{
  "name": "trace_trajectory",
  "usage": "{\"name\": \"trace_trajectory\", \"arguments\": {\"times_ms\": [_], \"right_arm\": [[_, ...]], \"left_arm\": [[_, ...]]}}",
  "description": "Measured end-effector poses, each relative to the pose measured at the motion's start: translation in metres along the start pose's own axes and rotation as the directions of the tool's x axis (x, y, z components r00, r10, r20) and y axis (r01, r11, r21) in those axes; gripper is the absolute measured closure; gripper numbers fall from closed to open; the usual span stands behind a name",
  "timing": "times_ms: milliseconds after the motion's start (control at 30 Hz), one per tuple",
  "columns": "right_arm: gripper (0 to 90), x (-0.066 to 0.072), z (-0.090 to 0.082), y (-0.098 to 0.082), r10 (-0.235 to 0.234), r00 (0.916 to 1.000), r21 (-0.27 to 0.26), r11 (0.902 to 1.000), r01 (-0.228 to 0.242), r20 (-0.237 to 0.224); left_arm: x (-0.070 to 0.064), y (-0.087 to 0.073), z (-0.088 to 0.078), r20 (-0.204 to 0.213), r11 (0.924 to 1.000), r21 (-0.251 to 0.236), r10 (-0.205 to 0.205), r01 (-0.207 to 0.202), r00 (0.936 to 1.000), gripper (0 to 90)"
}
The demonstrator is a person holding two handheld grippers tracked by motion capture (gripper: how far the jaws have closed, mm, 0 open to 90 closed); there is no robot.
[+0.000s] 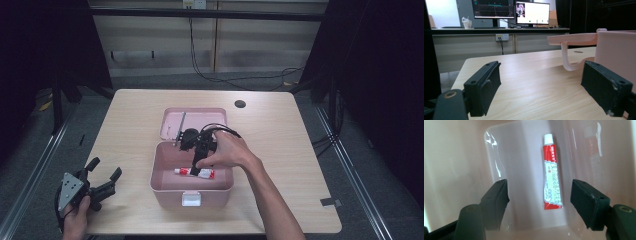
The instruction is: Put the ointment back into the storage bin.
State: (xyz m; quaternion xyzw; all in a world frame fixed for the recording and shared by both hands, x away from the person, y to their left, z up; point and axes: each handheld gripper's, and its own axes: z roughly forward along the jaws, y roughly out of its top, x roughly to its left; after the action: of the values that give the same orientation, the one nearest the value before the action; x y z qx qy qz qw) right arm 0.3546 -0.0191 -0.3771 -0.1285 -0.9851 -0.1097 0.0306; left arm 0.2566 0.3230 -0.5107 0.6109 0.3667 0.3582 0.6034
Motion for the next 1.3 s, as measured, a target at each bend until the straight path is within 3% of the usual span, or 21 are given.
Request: {"name": "trace_trajectory", "arguments": {"times_ms": [533,700,1300], "right_arm": [[30.0,0.004,-0.024,-0.015,0.026,0.9996,0.0,0.9997,-0.026,-0.012],[29.3,0.006,-0.034,-0.022,0.029,0.9996,-0.03,0.9991,-0.029,-0.008],[27.2,0.018,-0.077,-0.076,0.094,0.9951,-0.117,0.989,-0.09,0.031]], "left_arm": [[0.0,0.0,0.0,0.0,1.0,0.0,0.0,0.0,1.0,15.6],[0.0,0.0,0.0,0.0,1.0,-0.001,-0.001,0.001,1.0,15.6],[0.0,0.0,0.0,0.0,1.0,0.0,0.0,0.0,1.0,15.6]]}}
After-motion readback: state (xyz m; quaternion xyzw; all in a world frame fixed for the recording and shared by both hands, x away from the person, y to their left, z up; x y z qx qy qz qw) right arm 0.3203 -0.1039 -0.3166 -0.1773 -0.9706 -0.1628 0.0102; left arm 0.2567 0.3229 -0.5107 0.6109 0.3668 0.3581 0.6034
